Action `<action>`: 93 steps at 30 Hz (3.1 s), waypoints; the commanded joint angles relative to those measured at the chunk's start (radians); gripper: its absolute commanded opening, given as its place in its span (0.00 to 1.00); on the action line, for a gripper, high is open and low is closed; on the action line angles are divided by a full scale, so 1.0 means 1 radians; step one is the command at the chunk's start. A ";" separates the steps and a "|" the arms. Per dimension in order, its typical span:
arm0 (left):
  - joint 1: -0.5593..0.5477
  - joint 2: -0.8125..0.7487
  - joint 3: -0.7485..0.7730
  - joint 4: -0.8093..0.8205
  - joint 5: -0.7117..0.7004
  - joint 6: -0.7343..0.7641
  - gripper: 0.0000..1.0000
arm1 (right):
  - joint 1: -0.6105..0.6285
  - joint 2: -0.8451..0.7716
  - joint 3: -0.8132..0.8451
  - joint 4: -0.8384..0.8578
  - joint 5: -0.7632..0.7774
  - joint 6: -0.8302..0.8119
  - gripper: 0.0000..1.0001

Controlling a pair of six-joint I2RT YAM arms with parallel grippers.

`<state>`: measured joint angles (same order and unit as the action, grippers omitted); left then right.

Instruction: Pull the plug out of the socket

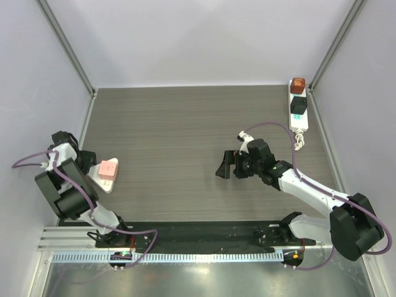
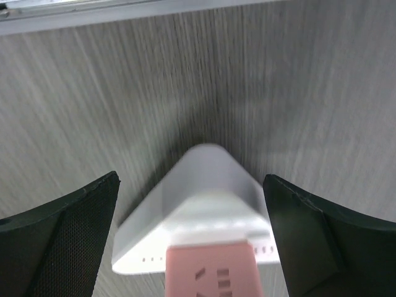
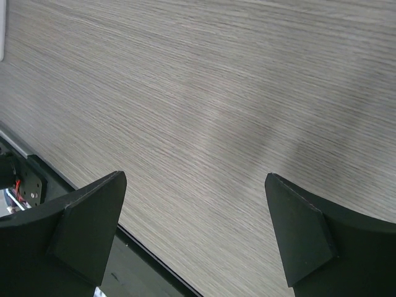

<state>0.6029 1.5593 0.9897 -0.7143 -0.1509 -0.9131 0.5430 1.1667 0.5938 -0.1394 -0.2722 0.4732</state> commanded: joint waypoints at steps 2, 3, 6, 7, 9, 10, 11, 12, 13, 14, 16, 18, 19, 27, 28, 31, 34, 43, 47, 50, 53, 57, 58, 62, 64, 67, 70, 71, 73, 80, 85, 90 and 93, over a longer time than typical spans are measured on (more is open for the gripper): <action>-0.025 0.163 0.084 -0.056 -0.061 0.009 1.00 | 0.002 -0.021 0.073 -0.043 0.024 -0.002 1.00; -0.034 0.186 0.093 -0.063 -0.055 0.017 1.00 | 0.002 -0.022 0.077 -0.046 0.025 -0.001 1.00; -0.080 0.203 0.086 -0.071 -0.039 0.011 1.00 | 0.002 -0.025 0.078 -0.048 0.036 0.002 1.00; -0.110 0.199 0.078 -0.056 -0.039 0.007 1.00 | 0.003 -0.025 0.080 -0.048 0.041 0.001 1.00; -0.156 0.174 0.061 -0.054 -0.062 0.002 1.00 | 0.002 -0.028 0.078 -0.049 0.041 0.010 1.00; -0.172 0.165 0.058 -0.054 -0.068 -0.001 1.00 | 0.002 -0.032 0.077 -0.049 0.042 0.010 1.00; -0.184 0.159 0.053 -0.054 -0.072 0.000 1.00 | 0.002 -0.035 0.074 -0.048 0.044 0.019 1.00; -0.208 0.147 0.046 -0.051 -0.070 -0.003 1.00 | 0.002 -0.038 0.069 -0.049 0.047 0.021 1.00; -0.218 0.140 0.038 -0.044 -0.059 -0.004 1.00 | 0.002 -0.042 0.066 -0.049 0.048 0.024 1.00; -0.229 0.137 0.032 -0.040 -0.050 -0.004 1.00 | 0.002 -0.045 0.063 -0.049 0.053 0.024 0.99; -0.262 0.127 0.009 -0.030 -0.032 -0.012 1.00 | 0.002 -0.052 0.051 -0.048 0.060 0.022 1.00; -0.287 0.117 -0.006 -0.027 -0.023 -0.018 1.00 | 0.002 -0.058 0.043 -0.048 0.064 0.024 0.99; -0.311 0.105 -0.023 -0.025 -0.018 -0.029 1.00 | 0.002 -0.059 0.037 -0.049 0.064 0.024 1.00; -0.478 -0.037 -0.131 -0.001 0.054 -0.092 0.98 | 0.002 -0.030 0.034 -0.043 0.050 0.008 1.00; -0.498 -0.053 -0.144 0.001 0.057 -0.099 0.98 | 0.002 -0.024 0.038 -0.043 0.044 0.004 1.00; -0.554 -0.116 -0.197 0.007 0.077 -0.136 0.98 | 0.002 -0.007 0.043 -0.045 0.034 -0.007 1.00; -0.589 -0.169 -0.235 0.016 0.103 -0.145 0.97 | 0.011 -0.001 0.040 -0.035 0.013 -0.019 1.00; -0.574 -0.330 -0.122 -0.062 0.028 -0.027 1.00 | 0.145 0.030 0.087 -0.040 0.088 -0.041 1.00; -0.467 -0.318 -0.092 -0.096 0.146 0.029 1.00 | 0.218 0.054 0.118 -0.046 0.182 -0.033 1.00; -0.408 -0.359 -0.186 -0.030 0.269 0.045 1.00 | 0.267 0.071 0.150 -0.046 0.217 -0.034 1.00; -0.339 -0.439 -0.308 0.061 0.336 0.014 1.00 | 0.299 0.102 0.196 -0.057 0.192 -0.042 1.00; -0.333 -0.533 -0.394 0.116 0.329 -0.030 1.00 | 0.344 0.126 0.242 -0.074 0.189 -0.059 1.00; -0.331 -0.548 -0.405 0.119 0.311 -0.035 1.00 | 0.350 0.131 0.244 -0.074 0.191 -0.061 1.00; -0.333 -0.578 -0.477 0.188 0.327 -0.076 1.00 | 0.364 0.137 0.236 -0.074 0.200 -0.045 1.00; -0.331 -0.555 -0.503 0.214 0.368 -0.084 1.00 | 0.367 0.139 0.233 -0.074 0.205 -0.039 1.00; -0.334 -0.526 -0.529 0.297 0.413 -0.098 0.98 | 0.371 0.136 0.228 -0.071 0.215 -0.024 1.00; -0.373 -0.509 -0.533 0.363 0.429 -0.124 0.97 | 0.374 0.123 0.225 -0.071 0.218 -0.012 1.00; -0.412 -0.493 -0.531 0.389 0.416 -0.135 0.96 | 0.374 0.122 0.224 -0.071 0.222 -0.010 1.00; -0.460 -0.470 -0.525 0.414 0.404 -0.162 0.96 | 0.374 0.111 0.218 -0.071 0.235 -0.011 1.00; -0.714 -0.378 -0.504 0.542 0.344 -0.277 0.94 | 0.376 0.085 0.196 -0.075 0.301 -0.013 1.00; -0.834 -0.314 -0.477 0.590 0.317 -0.317 0.93 | 0.374 0.068 0.175 -0.083 0.332 -0.005 1.00; -0.835 -0.318 -0.447 0.544 0.280 -0.270 0.97 | 0.374 0.053 0.164 -0.094 0.340 0.007 1.00; -0.764 -0.340 -0.447 0.533 0.319 -0.225 1.00 | 0.374 0.037 0.156 -0.104 0.344 0.007 1.00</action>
<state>-0.2100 1.2453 0.5133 -0.1726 0.1741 -1.1820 0.9108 1.2514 0.7517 -0.2447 0.0399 0.4732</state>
